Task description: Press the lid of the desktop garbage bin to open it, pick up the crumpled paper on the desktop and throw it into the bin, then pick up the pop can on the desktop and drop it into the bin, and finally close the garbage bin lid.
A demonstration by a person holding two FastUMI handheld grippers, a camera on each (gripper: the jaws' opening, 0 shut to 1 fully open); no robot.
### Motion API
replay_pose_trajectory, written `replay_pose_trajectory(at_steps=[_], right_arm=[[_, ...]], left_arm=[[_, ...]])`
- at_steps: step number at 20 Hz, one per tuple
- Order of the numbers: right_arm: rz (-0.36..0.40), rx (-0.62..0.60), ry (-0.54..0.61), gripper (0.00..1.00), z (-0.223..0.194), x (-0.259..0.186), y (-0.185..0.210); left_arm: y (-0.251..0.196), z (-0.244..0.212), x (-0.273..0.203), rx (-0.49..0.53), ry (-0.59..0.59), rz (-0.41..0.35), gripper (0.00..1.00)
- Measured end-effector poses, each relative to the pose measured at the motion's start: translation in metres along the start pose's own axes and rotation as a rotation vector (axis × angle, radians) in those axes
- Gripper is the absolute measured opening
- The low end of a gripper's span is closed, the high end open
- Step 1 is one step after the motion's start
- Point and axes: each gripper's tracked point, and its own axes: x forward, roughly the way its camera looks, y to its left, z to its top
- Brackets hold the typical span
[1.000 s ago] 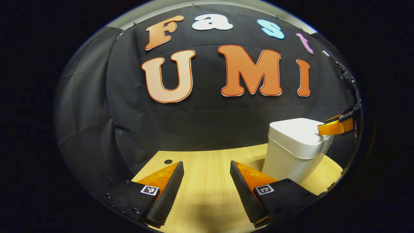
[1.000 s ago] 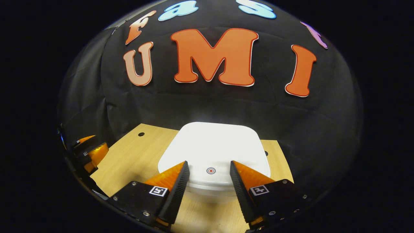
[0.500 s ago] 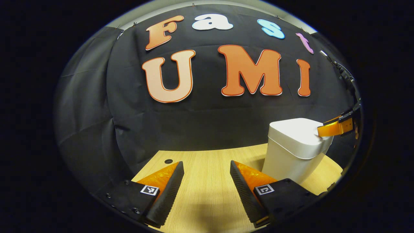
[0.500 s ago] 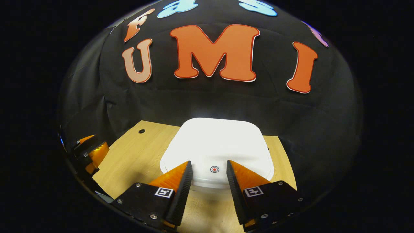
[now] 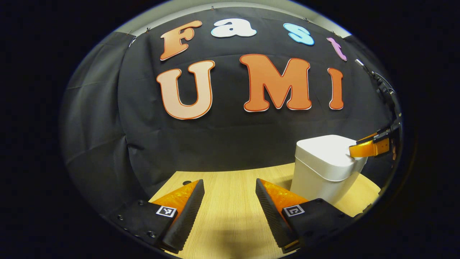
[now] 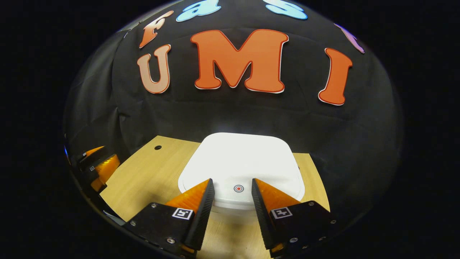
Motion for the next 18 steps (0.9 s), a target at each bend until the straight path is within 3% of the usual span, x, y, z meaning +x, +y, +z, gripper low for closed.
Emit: replay_pose_trajectory(at_steps=[1, 2, 11, 18], right_arm=[[0.002, -0.006, -0.01, 0.6, 0.001, -0.001, 0.0], [0.005, -0.01, -0.015, 0.64, 0.001, -0.001, 0.001], [0.001, -0.084, -0.165, 0.67, 0.016, -0.019, 0.002], [0.007, -0.096, -0.262, 0.96, 0.027, -0.031, -0.003]], left_arm=[[0.001, 0.004, -0.002, -0.001, -0.008, 0.004, 0.92], [0.002, 0.009, -0.002, -0.005, -0.015, 0.006, 0.92], [0.003, 0.042, -0.012, -0.02, -0.084, 0.033, 0.92], [-0.012, 0.067, -0.015, -0.045, -0.138, 0.003, 0.92]])
